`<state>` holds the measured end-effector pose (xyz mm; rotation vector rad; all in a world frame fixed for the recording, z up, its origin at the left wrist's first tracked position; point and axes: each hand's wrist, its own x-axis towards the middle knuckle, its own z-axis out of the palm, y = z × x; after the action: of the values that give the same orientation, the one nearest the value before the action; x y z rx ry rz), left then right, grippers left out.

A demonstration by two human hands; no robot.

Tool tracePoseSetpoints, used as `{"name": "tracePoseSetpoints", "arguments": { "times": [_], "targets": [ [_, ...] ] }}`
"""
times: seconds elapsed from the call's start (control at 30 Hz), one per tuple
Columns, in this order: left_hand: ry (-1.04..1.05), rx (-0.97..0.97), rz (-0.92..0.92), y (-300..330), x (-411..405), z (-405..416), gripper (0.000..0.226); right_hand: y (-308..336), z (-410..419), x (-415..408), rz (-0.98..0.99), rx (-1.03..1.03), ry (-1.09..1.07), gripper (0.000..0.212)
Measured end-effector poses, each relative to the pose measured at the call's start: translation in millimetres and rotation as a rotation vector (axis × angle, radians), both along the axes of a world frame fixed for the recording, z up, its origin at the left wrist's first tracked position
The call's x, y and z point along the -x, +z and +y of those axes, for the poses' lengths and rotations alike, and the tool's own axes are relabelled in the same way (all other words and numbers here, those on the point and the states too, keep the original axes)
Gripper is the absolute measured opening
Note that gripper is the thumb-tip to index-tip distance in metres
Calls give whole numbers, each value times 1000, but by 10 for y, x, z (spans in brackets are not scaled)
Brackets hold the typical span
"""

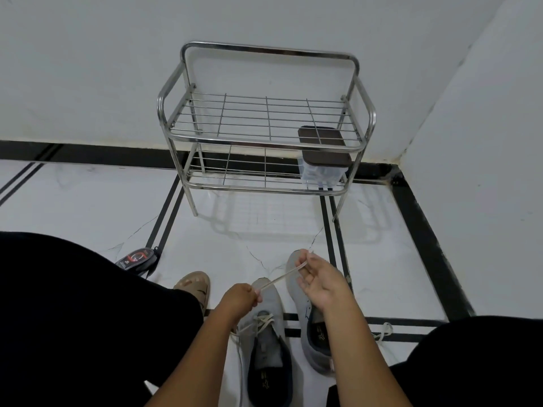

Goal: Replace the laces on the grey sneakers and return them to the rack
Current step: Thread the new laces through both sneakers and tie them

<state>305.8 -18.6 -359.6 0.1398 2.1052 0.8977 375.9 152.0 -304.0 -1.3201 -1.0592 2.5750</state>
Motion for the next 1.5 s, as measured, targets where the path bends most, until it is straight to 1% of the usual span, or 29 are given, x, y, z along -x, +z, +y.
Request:
{"name": "tracePoseSetpoints", "arguments": {
  "times": [0.1, 0.2, 0.33, 0.43, 0.5, 0.53, 0.6, 0.67, 0.7, 0.77, 0.83, 0.93, 1.0, 1.1, 1.17, 1.23, 1.27, 1.33, 1.37, 1.4, 1.43, 1.5],
  "targets": [
    [-4, 118, -16, -138, -24, -57, 31, 49, 94, -27, -21, -108, -139, 14],
    [70, 249, 2, -276, -23, -131, 25, 94, 153, -57, -53, -203, -205, 10],
    [186, 374, 44, -427, -50, -247, 33, 115, 153, -38, -65, -263, -214, 12],
    [236, 487, 34, -477, -117, -315, 31, 103, 143, -28, -77, -302, -207, 12],
    [249, 504, 45, -496, -172, -312, 32, 68, 138, -16, -81, -362, -162, 11],
    [269, 506, 81, -489, -199, -294, 32, 42, 134, -10, -85, -398, -125, 9],
    [314, 434, 242, -429, -224, -230, 29, -18, 111, 6, -117, -483, -12, 10],
    [291, 206, 411, -342, -190, -96, 26, -81, 47, 19, -155, -568, 138, 10],
    [259, 56, 423, -277, -161, -16, 26, -112, 5, 29, -164, -595, 201, 10],
    [185, -207, 297, -134, -102, 141, 26, -172, -83, 53, -188, -620, 294, 11],
    [110, -346, 172, -39, -71, 212, 26, -220, -144, 73, -223, -640, 377, 13],
    [54, -398, 111, -49, -68, 195, 20, -283, -153, 66, -223, -661, 450, 10],
    [84, -439, 49, -64, -86, 170, 13, -317, -139, 51, -206, -673, 449, 7],
    [158, -464, -19, -75, -100, 167, 7, -390, -136, 55, -219, -703, 422, 9],
    [195, -416, -6, -74, -87, 166, 6, -461, -134, 56, -282, -696, 367, 9],
    [223, -295, 66, -79, -66, 139, 6, -559, -116, 27, -387, -711, 385, 15],
    [212, -193, 119, -93, -57, 108, 5, -617, -128, 1, -447, -739, 473, 17],
    [146, 21, 193, -127, -74, 43, 6, -734, -217, -95, -523, -792, 735, 12],
    [104, 91, 195, -158, -97, 22, 7, -798, -302, -155, -533, -837, 885, 12],
    [59, 138, 173, -194, -127, 19, 7, -871, -393, -217, -528, -905, 1016, 17],
    [9, 178, 141, -237, -163, 28, 8, -945, -474, -275, -517, -981, 1091, 19],
    [-96, 282, 99, -328, -260, 52, 12, -1068, -554, -370, -500, -1055, 1072, 20]
  ]
}}
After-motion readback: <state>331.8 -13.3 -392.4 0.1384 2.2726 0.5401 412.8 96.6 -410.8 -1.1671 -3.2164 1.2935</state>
